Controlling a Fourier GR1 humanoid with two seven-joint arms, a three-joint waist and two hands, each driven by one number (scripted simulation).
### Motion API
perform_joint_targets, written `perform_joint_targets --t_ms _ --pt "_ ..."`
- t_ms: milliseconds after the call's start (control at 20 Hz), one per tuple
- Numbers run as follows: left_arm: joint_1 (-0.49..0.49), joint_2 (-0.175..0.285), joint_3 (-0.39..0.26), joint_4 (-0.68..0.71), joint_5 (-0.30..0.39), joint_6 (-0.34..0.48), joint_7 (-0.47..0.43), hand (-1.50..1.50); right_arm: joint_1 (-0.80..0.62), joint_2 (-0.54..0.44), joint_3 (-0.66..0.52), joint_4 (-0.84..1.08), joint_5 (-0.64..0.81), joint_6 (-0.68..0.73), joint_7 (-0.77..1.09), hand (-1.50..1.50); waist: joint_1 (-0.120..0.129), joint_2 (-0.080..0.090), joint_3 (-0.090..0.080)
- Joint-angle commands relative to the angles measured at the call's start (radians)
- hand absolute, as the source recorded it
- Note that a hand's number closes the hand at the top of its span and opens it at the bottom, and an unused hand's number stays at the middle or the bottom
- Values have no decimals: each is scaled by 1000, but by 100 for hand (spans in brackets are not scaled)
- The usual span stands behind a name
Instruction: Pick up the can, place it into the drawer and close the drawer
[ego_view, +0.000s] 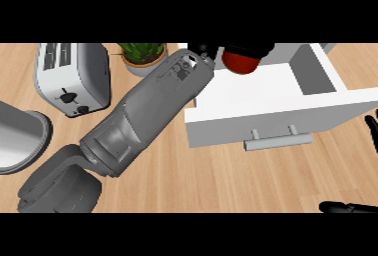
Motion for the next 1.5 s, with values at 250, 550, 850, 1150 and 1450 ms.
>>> perform_joint_targets --t_ms 250,550,850,1150,1450 --pt "35 0 -64 1 41 88 -21 -150 -17 -20 2 -2 14 8 -5 -150 -4 1 0" --pt "40 0 -78 10 76 130 -36 -150 -9 9 32 -45 10 -7 26 -150 -22 5 0" --pt "44 0 -66 -11 131 165 -46 -150 -32 -64 6 -73 97 5 -21 -150 -13 2 -1" --pt "43 0 -46 -14 182 129 -72 -150 -14 -123 39 -145 239 25 -51 -150 4 -2 -2" --pt "-5 0 -24 -26 231 151 -91 -150 -59 -122 158 -95 449 -6 -145 -150 25 1 -1"
